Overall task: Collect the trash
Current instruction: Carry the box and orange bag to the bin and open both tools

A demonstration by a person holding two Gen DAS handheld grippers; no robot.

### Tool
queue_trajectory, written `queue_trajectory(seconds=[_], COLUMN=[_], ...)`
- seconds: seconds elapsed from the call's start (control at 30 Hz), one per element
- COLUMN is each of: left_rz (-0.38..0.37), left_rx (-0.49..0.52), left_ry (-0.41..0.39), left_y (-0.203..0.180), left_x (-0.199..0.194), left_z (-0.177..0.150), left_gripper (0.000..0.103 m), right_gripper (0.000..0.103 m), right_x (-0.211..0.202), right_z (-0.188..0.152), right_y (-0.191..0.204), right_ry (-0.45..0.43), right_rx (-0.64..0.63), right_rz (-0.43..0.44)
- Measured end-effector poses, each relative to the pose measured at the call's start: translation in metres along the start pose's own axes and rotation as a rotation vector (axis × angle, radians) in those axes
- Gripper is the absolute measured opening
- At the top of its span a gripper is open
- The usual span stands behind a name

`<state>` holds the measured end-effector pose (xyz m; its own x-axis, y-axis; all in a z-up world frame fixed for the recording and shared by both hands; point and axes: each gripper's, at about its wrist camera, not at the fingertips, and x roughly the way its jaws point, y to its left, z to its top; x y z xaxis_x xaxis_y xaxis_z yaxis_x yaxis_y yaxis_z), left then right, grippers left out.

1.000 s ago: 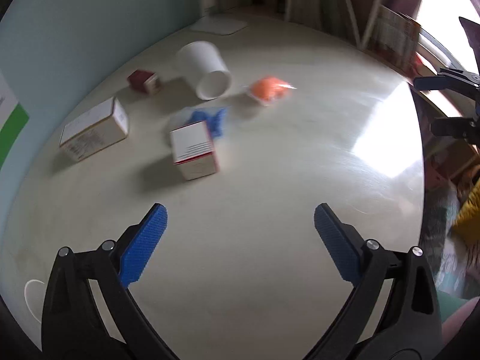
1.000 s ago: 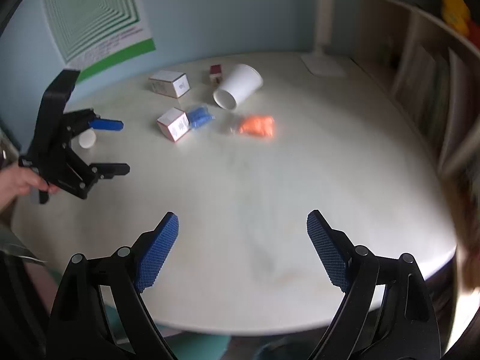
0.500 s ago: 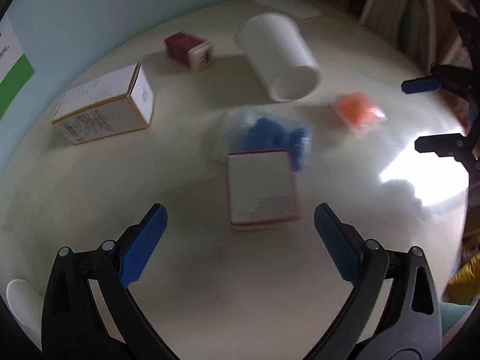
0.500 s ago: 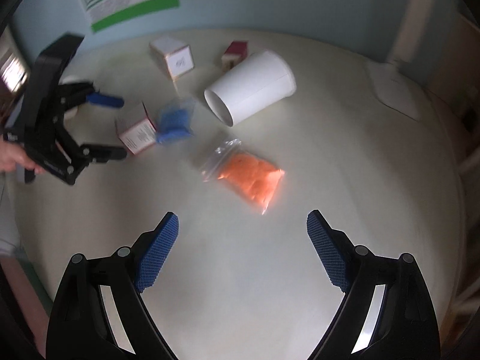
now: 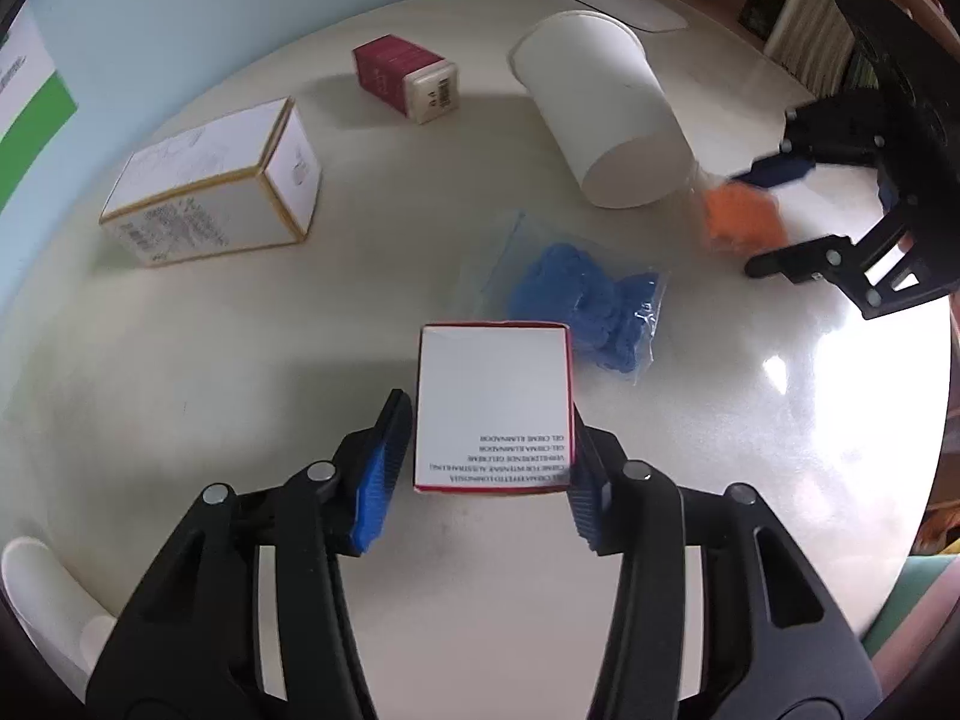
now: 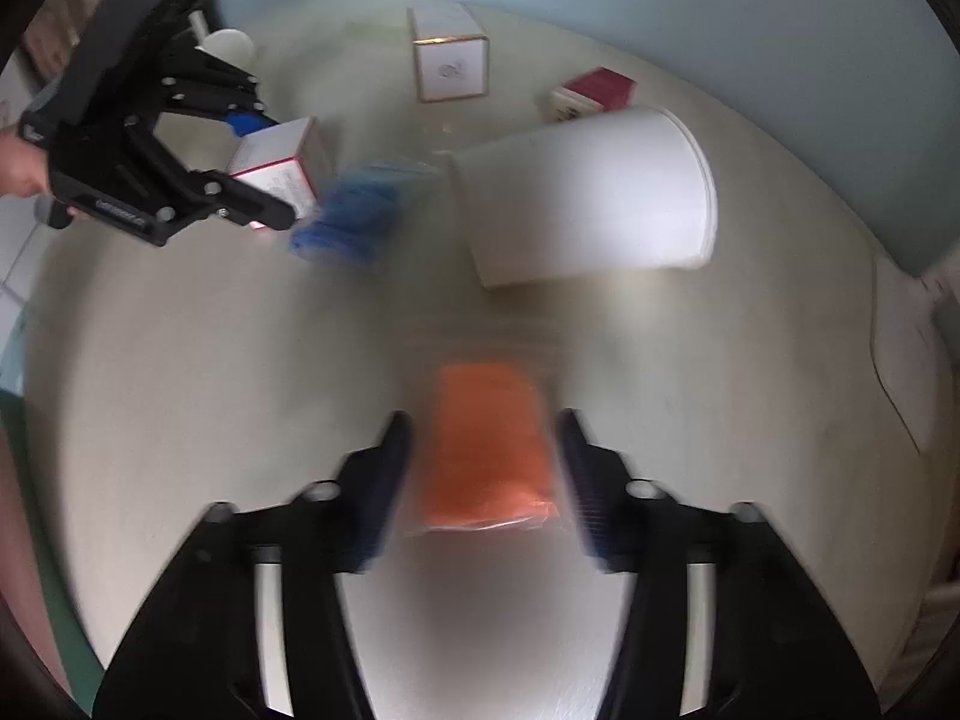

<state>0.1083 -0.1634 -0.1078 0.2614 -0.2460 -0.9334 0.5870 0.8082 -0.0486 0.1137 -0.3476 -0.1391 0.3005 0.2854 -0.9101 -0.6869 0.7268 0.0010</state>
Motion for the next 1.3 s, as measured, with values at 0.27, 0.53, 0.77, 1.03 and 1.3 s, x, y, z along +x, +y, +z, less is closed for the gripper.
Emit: queue_trajectory(seconds=[0.27,0.53,0.77,1.03,1.3], left_rz=[-0.037,-0.065,-0.111,-0.237,-0.408], left_rx=[-0.067,-0.031,0.093,0.309,0.658], left_ry=[-0.054,-0.083,-0.109,-0.121,-0.04], left_y=[0.015,0.019,-0.006,-0.05,-0.16], left_x=[-0.025,-0.04,-0.066,-0.087,-0.088], left_z=[-0.013,-0.02,-0.025,-0.032,-0.07], left_gripper=[0.039,0.038,0.038,0.038,0.038], right_gripper=[0.039,0.039,0.039,0.039,0.039], right_x=[-0.016,-0.05,-0.091,-0.125,-0.16], right_z=[-0.003,-0.02,-0.052,-0.106,-0.201], right_y=[-0.007,0.007,0.041,0.11,0.215], right_ry=[-0.039,-0.073,-0.12,-0.182,-0.212], right_rx=[0.109,0.246,0.399,0.666,0.965], right_rz=[0.061,0.035,-0.038,-0.165,-0.3])
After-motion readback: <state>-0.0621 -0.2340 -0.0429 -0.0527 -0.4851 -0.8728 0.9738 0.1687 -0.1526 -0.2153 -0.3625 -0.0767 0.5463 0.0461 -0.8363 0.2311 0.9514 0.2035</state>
